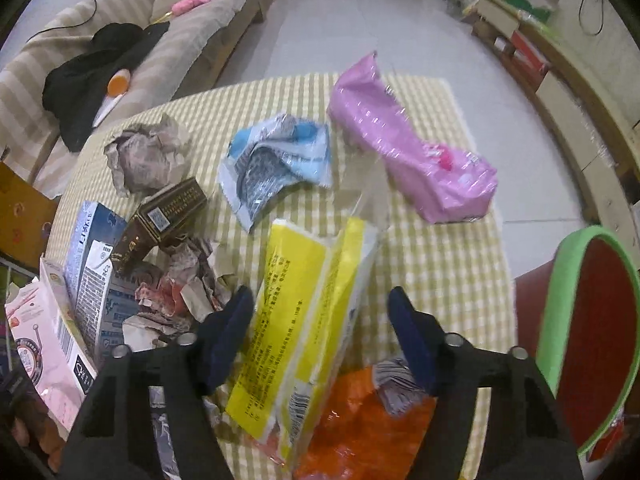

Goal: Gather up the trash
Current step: 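Grasp the clear plastic bottle with the left gripper while the right gripper grasps the yellow paper bag, then carry the bottle with the left gripper while the right gripper carries the yellow bag to the green bucket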

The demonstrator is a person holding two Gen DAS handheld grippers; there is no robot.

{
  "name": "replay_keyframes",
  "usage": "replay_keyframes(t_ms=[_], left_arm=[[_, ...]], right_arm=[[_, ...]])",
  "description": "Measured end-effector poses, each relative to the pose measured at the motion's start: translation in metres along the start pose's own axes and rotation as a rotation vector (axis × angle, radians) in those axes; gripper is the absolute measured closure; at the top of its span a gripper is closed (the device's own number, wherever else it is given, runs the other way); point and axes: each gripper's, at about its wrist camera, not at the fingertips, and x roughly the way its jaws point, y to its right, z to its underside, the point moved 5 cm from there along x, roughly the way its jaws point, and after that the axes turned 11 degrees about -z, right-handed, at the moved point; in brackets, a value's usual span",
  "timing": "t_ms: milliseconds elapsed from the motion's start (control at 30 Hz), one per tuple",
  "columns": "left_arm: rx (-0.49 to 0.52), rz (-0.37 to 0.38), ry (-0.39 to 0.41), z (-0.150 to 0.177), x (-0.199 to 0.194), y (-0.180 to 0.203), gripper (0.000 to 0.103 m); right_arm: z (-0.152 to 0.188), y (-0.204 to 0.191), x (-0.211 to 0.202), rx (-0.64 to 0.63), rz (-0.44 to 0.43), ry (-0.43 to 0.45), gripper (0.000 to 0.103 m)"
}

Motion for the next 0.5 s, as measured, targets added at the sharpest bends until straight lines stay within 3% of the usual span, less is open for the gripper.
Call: replay_keyframes(t_ms=[133, 267, 333, 500], left_arm=[[0.007, 0.021, 0.003, 0.000, -0.002, 0.002, 0.022], [0.013, 0.040, 0.006, 0.001, -0.009, 0.004, 0.036], [0.021, 0.049, 0.009, 0.002, -0.013, 0.005, 0.049], [0.034, 0.055, 0.025, 0.000, -0.023, 0.005, 0.054]], right_arm=[[0.001, 0.000, 0.000, -0.001, -0.023, -0.001, 0.060], [0.001, -0.005, -0.010, -0.006, -0.067, 0.020, 0.061], [0.000, -0.010, -0.017, -0.016, -0.072, 0.034, 0.062], [-0.004, -0.016, -0.038, -0.034, -0.078, 0.083, 0.062]])
